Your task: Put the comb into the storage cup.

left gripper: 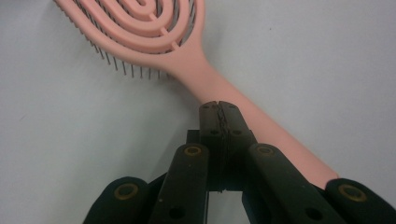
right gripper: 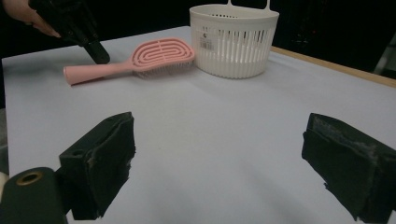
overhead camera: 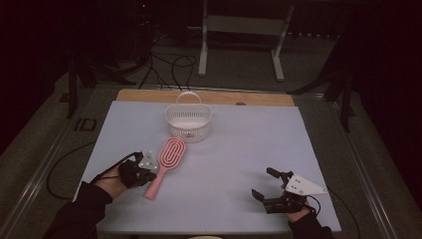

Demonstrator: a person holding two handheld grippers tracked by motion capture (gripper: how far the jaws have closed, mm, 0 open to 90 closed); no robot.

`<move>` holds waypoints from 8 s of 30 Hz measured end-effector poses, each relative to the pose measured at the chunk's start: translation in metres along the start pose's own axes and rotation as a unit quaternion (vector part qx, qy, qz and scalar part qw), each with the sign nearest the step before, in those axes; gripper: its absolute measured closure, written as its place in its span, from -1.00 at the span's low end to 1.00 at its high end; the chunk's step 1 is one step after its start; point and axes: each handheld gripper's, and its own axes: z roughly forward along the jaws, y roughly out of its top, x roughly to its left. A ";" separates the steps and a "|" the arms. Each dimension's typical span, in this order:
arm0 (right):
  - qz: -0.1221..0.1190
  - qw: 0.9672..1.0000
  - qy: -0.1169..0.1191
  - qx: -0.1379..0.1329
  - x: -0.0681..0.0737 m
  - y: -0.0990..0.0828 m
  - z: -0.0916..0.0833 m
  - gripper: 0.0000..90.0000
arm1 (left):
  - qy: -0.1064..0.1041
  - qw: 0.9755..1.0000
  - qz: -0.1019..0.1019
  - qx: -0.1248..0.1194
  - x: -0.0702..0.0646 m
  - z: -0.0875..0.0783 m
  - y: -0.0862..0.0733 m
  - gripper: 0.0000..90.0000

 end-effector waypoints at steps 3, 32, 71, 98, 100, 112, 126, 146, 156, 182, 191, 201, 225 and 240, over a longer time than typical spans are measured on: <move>0.003 1.000 0.000 0.000 0.000 0.000 0.000 -0.79 | 0.004 1.000 -0.009 -0.003 0.001 -0.003 0.000 1.00; 0.005 1.000 -0.002 0.001 -0.001 -0.001 0.001 -0.79 | 0.016 0.991 -0.133 0.032 0.002 -0.011 0.024 0.05; 0.008 1.000 -0.006 0.003 0.000 -0.001 0.001 -0.79 | 0.050 0.955 -0.281 0.079 0.000 0.003 0.060 -0.92; 0.006 1.000 -0.008 0.001 0.001 0.000 0.000 -0.79 | 0.056 0.943 -0.307 0.118 0.004 0.030 0.053 0.09; 0.007 1.000 -0.009 0.000 0.001 0.000 -0.001 -0.79 | 0.054 0.942 -0.309 0.119 0.004 0.031 0.051 0.12; 0.007 1.000 -0.011 -0.001 0.001 0.000 -0.001 -0.79 | 0.057 0.941 -0.316 0.105 0.001 0.037 0.046 0.52; 0.006 1.000 -0.014 0.000 0.000 0.000 -0.001 -0.79 | 0.049 0.951 -0.298 0.068 -0.001 0.034 0.036 0.60; 0.009 1.000 -0.016 -0.001 0.000 0.000 -0.001 -0.79 | 0.030 0.961 -0.270 -0.046 -0.015 -0.001 0.027 0.61; 0.010 1.000 -0.014 -0.001 -0.001 0.000 -0.001 -0.79 | 0.000 0.967 -0.238 -0.093 -0.022 -0.002 0.043 0.61; 0.018 1.000 -0.018 0.000 -0.003 -0.001 -0.001 -0.79 | -0.044 0.971 -0.156 -0.178 -0.039 0.023 0.072 0.61; 0.020 1.000 -0.020 0.001 -0.003 -0.001 -0.001 -0.79 | -0.019 0.972 -0.123 -0.199 -0.049 0.027 0.075 0.61; 0.020 0.999 -0.026 0.003 -0.003 -0.001 0.000 -0.79 | -0.002 0.967 -0.110 -0.229 -0.052 0.023 0.064 0.61; 0.019 0.999 -0.033 -0.002 0.001 0.007 -0.004 -0.79 | 0.047 0.961 -0.078 -0.262 -0.063 0.020 0.039 0.61; 0.021 0.998 -0.051 0.005 0.007 0.039 -0.014 -0.80 | 0.044 0.958 -0.077 -0.272 -0.064 0.018 0.037 0.61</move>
